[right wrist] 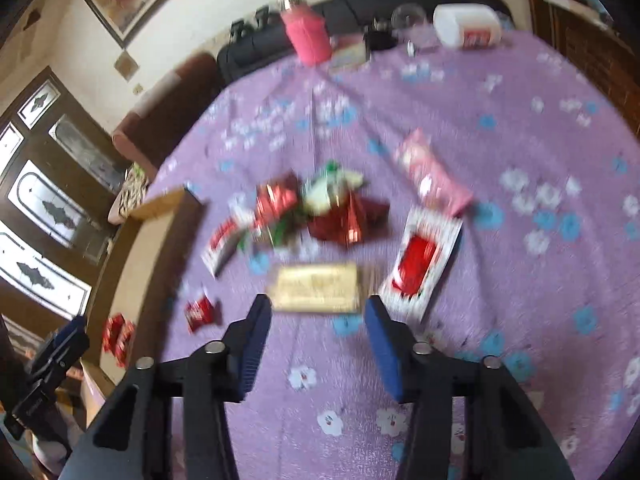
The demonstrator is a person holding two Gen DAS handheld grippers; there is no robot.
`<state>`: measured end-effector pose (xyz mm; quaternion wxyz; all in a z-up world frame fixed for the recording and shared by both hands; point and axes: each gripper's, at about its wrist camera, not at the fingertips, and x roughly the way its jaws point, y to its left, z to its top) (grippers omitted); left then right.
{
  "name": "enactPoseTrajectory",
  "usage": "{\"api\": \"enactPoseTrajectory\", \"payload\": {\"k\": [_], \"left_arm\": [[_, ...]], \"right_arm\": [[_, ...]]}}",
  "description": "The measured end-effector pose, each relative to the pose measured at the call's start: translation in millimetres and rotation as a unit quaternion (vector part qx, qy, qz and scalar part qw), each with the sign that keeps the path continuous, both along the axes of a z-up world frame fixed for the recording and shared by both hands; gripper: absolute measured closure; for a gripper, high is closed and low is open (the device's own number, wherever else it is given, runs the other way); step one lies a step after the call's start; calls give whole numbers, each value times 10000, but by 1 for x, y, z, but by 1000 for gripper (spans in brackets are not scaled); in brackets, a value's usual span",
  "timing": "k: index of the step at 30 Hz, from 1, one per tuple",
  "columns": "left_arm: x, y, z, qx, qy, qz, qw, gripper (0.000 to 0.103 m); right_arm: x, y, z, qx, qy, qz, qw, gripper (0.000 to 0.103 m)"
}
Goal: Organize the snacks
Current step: 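Grasp the yellow cake pack with the right gripper while the left grasps a small red candy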
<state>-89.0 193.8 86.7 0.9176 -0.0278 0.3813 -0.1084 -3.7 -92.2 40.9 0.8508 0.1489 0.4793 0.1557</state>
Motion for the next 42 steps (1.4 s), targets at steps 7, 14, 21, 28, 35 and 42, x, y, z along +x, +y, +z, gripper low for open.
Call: {"api": "enactPoseTrajectory", "payload": {"k": [7,14,21,28,35,42], "left_arm": [[66,-73,-30,627,615,-844,9926,31],[83,-92,-72,1152,1406,-1121,9769,43],[56,-90,-62,870,1481,-1509,9735,64],[73,-91,-59,1005,1183,-1219,9803,58],[83,-110,-71,1714,986,-1456,9694,52],[72,-116,-71,1574,1023,-1664,9680,86]], "right_arm": [[37,29,-8,-243,-211,533,9981,52],[51,31,-24,-162,246,947,9951,52],[25,19,-25,468,676,1510,9851,51],[0,39,-18,-462,47,1617,9857,51],[-8,61,-30,-1077,-268,1690,9793,60],[-15,53,-30,-1148,-343,1417,9826,67]]}}
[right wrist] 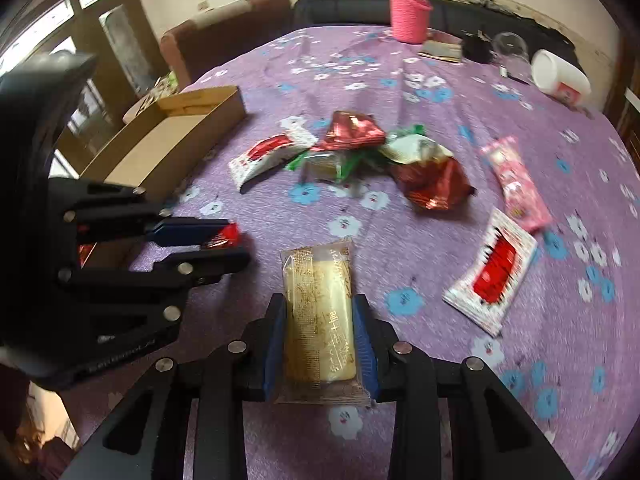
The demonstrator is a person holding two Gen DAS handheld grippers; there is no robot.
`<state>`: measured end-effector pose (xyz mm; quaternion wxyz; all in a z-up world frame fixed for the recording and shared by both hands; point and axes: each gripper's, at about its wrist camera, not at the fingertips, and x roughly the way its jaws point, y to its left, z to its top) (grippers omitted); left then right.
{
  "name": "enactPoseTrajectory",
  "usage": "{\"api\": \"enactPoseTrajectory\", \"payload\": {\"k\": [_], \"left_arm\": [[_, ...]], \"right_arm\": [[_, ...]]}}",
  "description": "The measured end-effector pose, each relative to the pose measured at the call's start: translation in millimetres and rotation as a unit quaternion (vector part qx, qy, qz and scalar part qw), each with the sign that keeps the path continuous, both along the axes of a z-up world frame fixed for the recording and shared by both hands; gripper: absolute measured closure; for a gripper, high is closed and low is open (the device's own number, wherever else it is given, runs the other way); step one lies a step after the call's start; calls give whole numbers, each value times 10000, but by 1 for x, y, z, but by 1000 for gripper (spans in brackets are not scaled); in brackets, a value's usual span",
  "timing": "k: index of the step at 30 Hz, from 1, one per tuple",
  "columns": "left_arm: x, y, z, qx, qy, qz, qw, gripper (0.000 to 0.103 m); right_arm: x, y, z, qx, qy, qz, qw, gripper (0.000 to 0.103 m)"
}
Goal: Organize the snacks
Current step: 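Grasp the yellow cake pack with the right gripper while the left grasps a small red candy, then drop the cake pack and red candy into the cardboard box, opening both grippers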
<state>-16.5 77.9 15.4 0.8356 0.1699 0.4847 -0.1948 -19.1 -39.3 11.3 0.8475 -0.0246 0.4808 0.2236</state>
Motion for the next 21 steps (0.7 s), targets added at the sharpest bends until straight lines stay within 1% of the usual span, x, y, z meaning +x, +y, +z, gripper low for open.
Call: {"api": "enactPoseTrajectory", "payload": {"k": [2,6,10,12,16,21], "left_arm": [[-5,3,2,-207,33,30,9998,86],[-16,21,20,-782,7,250,9966,86],[-26,56,46,-1322,-121,553,9896,86],[-28,80,58,-1475,-252,823,9853,86],[-27,132,71,-1564,-483,1453,9758,86],[-22,193,66,-1545,-556,2164,9624,86]], "right_arm": [[-3,-8,2,93,14,-131,9999,68],[-8,-15,13,247,-26,-234,9994,68],[-15,-5,35,370,-164,-131,9991,67],[-16,7,44,463,-201,-13,9987,67],[-14,44,63,726,-190,352,9966,67],[-8,107,77,856,-207,788,9930,67]]}}
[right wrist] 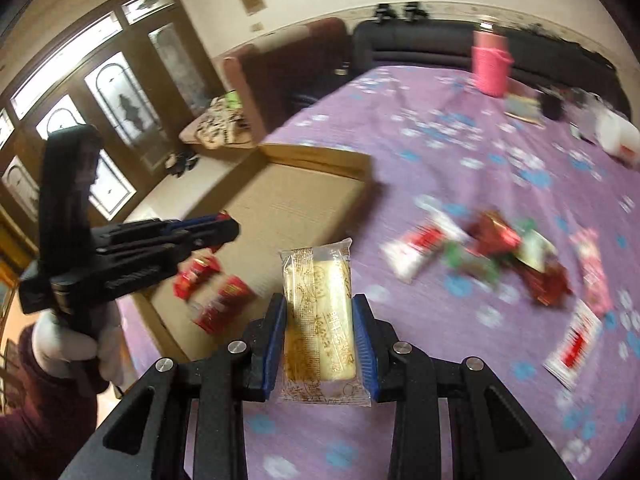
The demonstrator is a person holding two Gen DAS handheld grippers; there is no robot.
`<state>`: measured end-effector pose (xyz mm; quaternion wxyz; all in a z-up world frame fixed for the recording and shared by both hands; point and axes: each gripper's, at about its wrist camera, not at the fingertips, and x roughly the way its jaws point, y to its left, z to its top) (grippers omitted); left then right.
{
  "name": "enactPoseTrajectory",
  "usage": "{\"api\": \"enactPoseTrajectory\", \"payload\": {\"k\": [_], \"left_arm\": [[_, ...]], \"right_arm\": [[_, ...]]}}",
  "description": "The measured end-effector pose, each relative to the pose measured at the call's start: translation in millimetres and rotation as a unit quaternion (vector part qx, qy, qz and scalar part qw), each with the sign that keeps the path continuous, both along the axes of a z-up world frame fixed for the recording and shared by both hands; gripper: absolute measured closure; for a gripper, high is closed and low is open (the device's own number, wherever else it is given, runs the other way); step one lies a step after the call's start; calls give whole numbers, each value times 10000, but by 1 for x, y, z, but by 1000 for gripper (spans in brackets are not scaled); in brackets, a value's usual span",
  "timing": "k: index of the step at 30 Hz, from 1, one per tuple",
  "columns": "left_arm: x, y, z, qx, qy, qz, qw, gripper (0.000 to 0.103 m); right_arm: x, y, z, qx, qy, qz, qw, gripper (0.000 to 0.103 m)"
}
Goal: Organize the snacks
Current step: 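Drop the cake pack and red candy into the cardboard box, opening both grippers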
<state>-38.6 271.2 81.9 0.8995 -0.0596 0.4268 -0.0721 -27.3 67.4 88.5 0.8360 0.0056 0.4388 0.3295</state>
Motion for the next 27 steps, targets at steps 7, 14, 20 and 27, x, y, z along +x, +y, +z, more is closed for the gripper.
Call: {"api": "enactPoseTrajectory", "payload": {"k": [7,14,20,27], "left_arm": [[10,54,-21,36,218,580,9981,86],[12,71,-32,1,323,786,9964,85],[8,76,-27,-146,245,935,9952,48],[-13,56,-1,-216,-172,796,9964,42]], "right_arm": [[21,82,-16,-106,250,292,9992,67],[31,120,-40,-398,380,334,9979,66],[37,110,-39,-172,433,210,9987,61],[52,20,-11,199,221,-697,9971,60]]}}
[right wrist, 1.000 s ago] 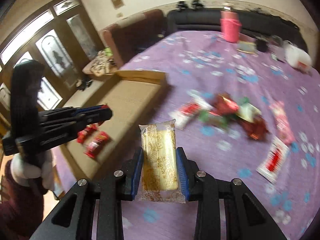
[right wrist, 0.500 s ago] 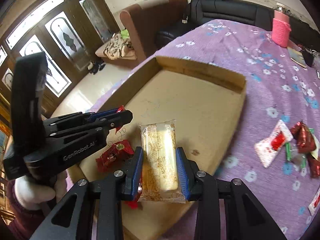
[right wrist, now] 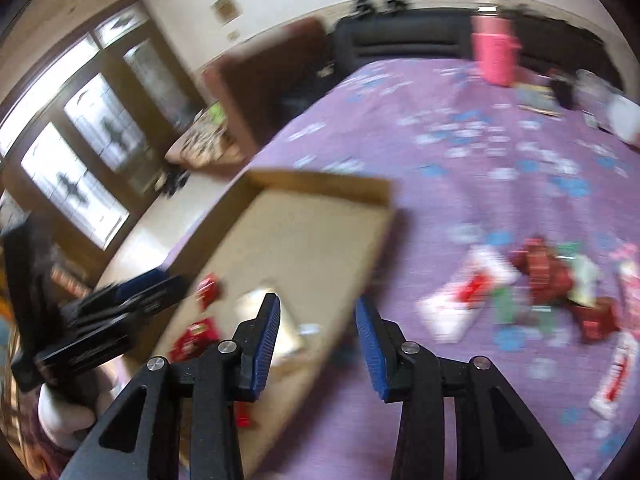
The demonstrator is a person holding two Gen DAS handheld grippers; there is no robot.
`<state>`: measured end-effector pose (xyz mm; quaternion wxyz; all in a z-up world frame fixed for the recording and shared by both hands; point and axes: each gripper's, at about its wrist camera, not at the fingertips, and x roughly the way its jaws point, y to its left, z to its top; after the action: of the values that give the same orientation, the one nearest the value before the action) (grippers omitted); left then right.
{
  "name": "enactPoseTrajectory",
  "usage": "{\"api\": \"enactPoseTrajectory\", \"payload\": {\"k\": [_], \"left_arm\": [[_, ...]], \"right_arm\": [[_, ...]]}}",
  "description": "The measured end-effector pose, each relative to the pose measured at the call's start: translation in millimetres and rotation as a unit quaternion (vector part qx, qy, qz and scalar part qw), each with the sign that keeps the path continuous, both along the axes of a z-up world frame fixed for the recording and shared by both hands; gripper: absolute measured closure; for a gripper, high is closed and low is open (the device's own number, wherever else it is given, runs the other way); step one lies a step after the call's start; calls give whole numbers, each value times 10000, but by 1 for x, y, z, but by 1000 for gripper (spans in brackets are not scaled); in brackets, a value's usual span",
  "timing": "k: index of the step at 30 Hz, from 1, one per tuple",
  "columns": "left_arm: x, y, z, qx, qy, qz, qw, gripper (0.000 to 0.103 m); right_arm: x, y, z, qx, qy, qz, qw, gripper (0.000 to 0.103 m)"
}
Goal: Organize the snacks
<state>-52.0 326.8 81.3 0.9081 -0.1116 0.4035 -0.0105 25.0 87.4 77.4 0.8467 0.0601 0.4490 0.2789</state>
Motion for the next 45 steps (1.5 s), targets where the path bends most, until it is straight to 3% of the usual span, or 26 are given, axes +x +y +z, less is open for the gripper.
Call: {"api": "enactPoseTrajectory", "payload": {"k": [6,16,24,31,40,45], "left_arm": [[-14,-38,16,-56,-250,-418,9988,35],[-20,-98,23,41,-214,-1109,9936,33],[-15,-135,13,-10,-51,-1536,9881,29],[-8,-170,4,2,116,-1805,9835,29],[14,-194,0,254,159,-1855,9822,29],[43,-214,-14,571,279,-2016,9774,29]], "right_arm": [[16,-90,-9,132,248,-1003,9946,60],[9,-170,-15,152,142,-1717,9849,60],[-18,-254,-26,179,225,-2541,9668,60],[-14,-244,-53,176,456,-2364,9704,61],[-6,-215,-64,-420,40,-2307,9721,61],[-12,-213,-66,-627,-201,-2303,9709,73]]}}
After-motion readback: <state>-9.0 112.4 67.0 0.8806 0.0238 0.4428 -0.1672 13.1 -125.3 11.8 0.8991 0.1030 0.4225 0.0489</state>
